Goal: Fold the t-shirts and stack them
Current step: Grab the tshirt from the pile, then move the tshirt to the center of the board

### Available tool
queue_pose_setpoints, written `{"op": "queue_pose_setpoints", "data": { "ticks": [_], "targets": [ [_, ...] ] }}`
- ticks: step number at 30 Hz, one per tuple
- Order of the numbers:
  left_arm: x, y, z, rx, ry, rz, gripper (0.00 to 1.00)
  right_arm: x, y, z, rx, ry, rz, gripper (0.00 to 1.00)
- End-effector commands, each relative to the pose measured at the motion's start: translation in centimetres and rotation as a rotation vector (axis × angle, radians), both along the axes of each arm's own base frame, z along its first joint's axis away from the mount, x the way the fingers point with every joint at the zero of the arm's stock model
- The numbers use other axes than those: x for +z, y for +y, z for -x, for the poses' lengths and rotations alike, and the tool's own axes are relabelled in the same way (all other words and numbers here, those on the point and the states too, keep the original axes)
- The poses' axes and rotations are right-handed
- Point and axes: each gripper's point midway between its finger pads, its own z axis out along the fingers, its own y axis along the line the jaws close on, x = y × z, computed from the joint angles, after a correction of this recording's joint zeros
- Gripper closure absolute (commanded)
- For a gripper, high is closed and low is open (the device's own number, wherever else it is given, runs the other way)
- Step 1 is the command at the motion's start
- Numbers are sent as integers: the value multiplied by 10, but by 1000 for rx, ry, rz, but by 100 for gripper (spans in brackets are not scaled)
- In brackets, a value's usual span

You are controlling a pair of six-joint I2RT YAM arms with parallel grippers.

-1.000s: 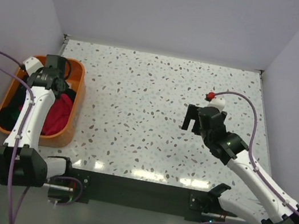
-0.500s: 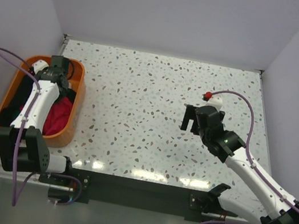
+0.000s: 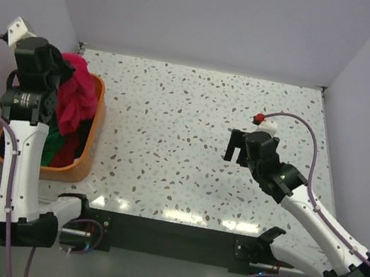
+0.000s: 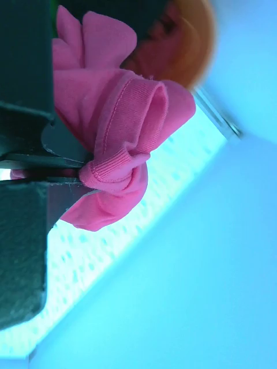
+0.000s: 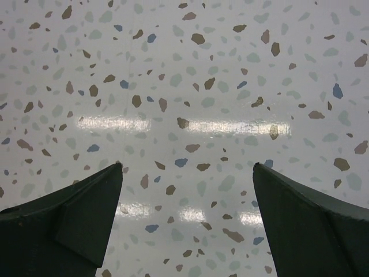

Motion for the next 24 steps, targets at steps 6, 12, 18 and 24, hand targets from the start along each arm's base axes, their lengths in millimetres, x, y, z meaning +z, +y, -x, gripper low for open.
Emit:
{"op": "queue_pose_setpoints", "data": {
  "ticks": [6,12,18,24],
  "targets": [
    [182,-67,-22,-377,-517,-43,100,48,-18,-7,-94,-141,-22,1],
    [156,-190,-62,-598,-426,-81,100,60,-27,3,-118,-130,-22,1],
    [125,-308,-54,-880,-338,-144,100,63,-52,15,-199,-108,35,1],
    [83,-312,-45,-840,-264,-149,71,62,-87,32,-359,-80,97,1]
  ]
}}
